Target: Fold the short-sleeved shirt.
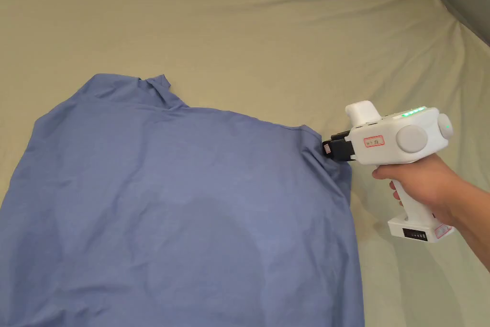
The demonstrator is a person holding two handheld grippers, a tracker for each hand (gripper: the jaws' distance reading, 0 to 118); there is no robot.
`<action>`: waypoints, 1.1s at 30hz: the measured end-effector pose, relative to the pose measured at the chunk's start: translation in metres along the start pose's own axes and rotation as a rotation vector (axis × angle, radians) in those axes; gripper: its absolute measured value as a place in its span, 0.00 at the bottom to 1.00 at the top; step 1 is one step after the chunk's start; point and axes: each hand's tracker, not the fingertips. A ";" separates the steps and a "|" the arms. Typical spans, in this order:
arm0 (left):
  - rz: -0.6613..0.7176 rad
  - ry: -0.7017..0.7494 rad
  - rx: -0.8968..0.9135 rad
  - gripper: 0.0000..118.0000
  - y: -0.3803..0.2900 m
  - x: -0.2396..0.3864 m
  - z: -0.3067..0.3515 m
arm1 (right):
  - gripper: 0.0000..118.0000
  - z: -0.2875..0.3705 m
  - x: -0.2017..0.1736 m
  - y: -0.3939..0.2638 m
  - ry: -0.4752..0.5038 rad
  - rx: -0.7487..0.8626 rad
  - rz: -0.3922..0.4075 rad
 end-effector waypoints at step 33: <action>-0.159 0.099 -0.138 0.23 0.184 -0.079 -0.295 | 0.02 0.081 0.033 -0.022 0.013 0.233 -0.219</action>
